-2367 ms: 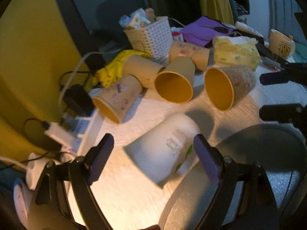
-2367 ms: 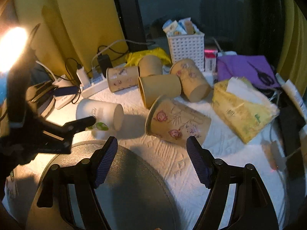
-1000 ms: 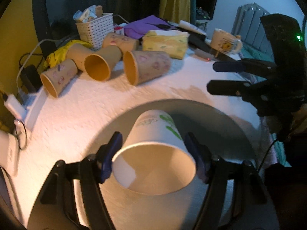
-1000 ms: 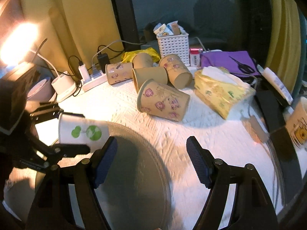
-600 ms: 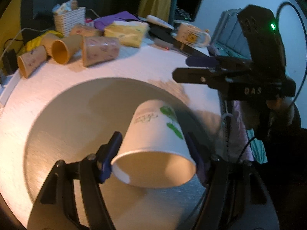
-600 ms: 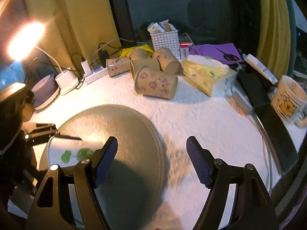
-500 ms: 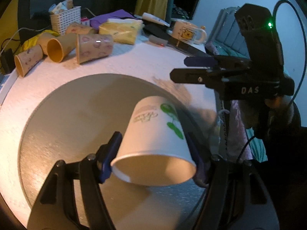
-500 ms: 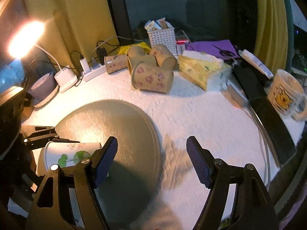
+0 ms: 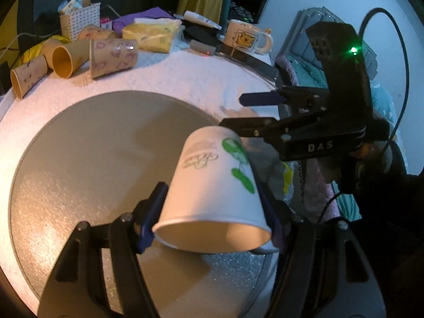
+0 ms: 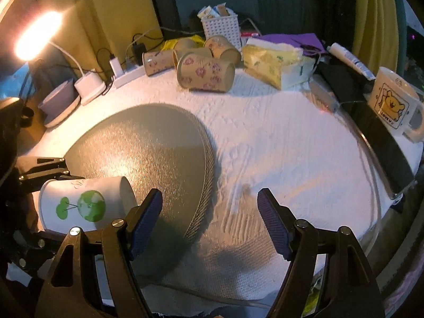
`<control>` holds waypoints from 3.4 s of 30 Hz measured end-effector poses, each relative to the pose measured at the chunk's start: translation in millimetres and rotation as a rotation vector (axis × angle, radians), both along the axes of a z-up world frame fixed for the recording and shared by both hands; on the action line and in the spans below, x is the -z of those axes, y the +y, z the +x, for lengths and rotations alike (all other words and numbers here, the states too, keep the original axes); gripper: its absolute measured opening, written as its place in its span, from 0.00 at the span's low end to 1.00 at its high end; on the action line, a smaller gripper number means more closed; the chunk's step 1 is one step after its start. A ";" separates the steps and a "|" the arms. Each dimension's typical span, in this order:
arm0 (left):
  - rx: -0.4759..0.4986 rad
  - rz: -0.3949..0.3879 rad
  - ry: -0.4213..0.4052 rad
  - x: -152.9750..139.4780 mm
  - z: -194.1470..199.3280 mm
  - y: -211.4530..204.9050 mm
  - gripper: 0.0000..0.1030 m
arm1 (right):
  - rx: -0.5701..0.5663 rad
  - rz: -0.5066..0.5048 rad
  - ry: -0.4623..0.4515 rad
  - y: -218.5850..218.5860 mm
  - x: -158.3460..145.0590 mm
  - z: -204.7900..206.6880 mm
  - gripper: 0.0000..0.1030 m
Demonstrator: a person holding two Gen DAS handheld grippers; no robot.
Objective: Flip cup upright
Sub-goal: 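Lift the white cup with the right gripper and rotate it rim-up, then lower the upright cup onto the grey mat and open the right gripper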
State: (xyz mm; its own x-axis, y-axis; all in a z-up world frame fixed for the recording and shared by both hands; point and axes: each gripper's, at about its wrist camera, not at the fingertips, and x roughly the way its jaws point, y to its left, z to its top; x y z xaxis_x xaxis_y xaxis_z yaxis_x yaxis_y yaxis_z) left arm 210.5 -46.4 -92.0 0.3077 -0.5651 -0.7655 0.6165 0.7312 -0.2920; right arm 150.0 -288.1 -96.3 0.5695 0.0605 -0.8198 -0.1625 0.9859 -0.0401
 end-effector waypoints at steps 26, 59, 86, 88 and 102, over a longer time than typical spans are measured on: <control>-0.190 0.085 -0.037 -4.4 -21.9 55.5 0.84 | -0.215 -0.052 0.052 58.9 -1.7 -11.4 0.75; -0.638 -0.080 -0.088 -2.0 -91.7 171.4 0.84 | -0.862 -0.543 0.183 210.8 27.5 2.6 0.75; -0.717 -0.080 -0.109 -11.7 -88.2 168.7 0.84 | -0.695 -0.272 0.091 196.3 10.3 38.6 0.69; -0.729 -0.078 -0.104 -12.3 -84.6 168.2 0.84 | -0.619 -0.190 0.066 185.9 8.5 44.4 0.69; -0.749 -0.035 -0.079 -14.6 -54.4 143.8 0.84 | -0.448 0.091 -0.018 135.4 4.5 52.4 0.69</control>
